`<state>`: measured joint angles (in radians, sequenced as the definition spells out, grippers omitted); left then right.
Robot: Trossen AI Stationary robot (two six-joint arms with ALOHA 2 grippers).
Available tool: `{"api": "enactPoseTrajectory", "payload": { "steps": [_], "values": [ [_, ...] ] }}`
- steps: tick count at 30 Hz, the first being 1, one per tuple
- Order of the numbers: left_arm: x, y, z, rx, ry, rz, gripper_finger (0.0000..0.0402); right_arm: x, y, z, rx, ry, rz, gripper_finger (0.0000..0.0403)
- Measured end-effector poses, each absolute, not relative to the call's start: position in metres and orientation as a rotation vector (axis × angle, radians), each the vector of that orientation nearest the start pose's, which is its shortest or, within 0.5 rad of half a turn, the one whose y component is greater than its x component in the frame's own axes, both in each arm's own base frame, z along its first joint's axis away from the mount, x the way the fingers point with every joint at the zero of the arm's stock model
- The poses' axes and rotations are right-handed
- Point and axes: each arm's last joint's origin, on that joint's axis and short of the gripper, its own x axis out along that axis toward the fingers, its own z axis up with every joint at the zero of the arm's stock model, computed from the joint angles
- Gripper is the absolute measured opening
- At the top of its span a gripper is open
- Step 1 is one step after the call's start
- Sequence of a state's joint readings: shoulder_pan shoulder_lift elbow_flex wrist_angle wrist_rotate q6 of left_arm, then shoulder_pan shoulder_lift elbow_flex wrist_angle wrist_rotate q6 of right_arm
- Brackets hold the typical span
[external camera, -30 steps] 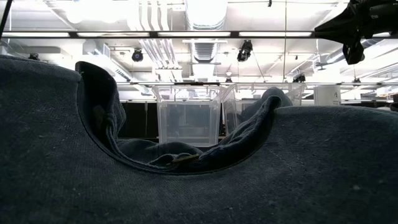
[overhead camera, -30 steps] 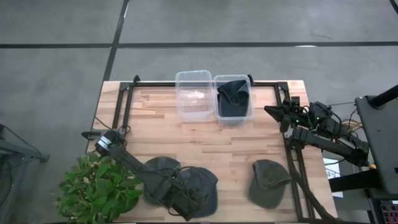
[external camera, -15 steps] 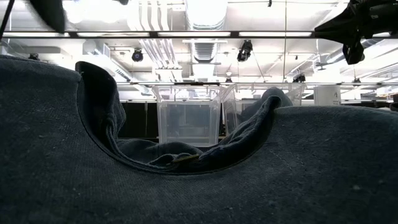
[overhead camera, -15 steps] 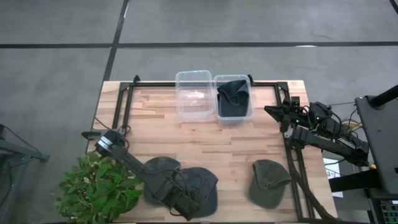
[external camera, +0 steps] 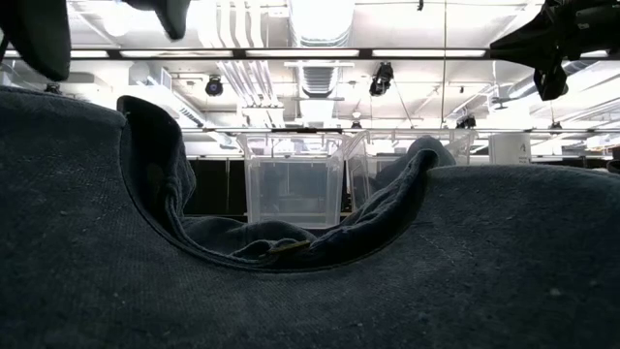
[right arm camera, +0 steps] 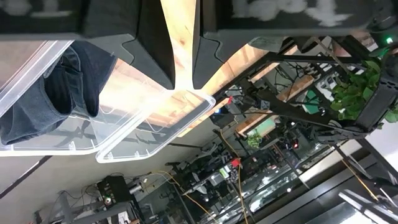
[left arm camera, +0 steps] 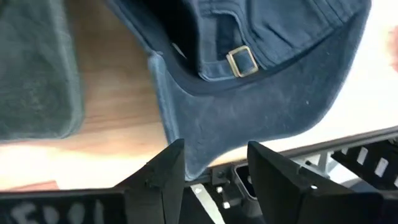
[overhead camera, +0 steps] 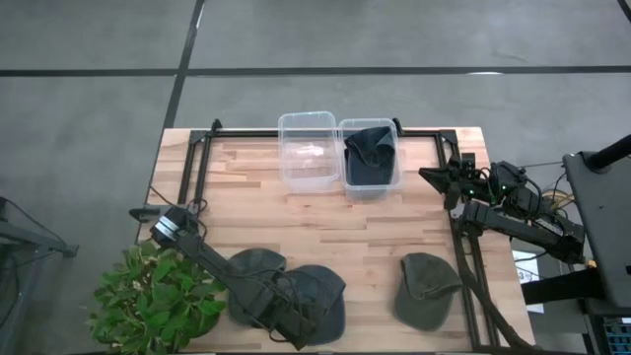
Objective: Pick & Place hat
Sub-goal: Put the blue cap into the right transparent bin
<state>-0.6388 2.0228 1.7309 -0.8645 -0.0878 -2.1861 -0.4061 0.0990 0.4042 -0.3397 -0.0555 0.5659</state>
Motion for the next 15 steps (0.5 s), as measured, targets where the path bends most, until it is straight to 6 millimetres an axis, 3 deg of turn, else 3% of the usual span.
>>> {"api": "enactPoseTrajectory", "payload": {
  "steps": [15],
  "values": [
    [0.3374, -0.2483, 0.2402, -1.482, 1.066, 0.916, 0.0163, 0.0646, -0.0258, 0.2571, 0.568, -0.064, -0.346, 0.0052]
  ]
}}
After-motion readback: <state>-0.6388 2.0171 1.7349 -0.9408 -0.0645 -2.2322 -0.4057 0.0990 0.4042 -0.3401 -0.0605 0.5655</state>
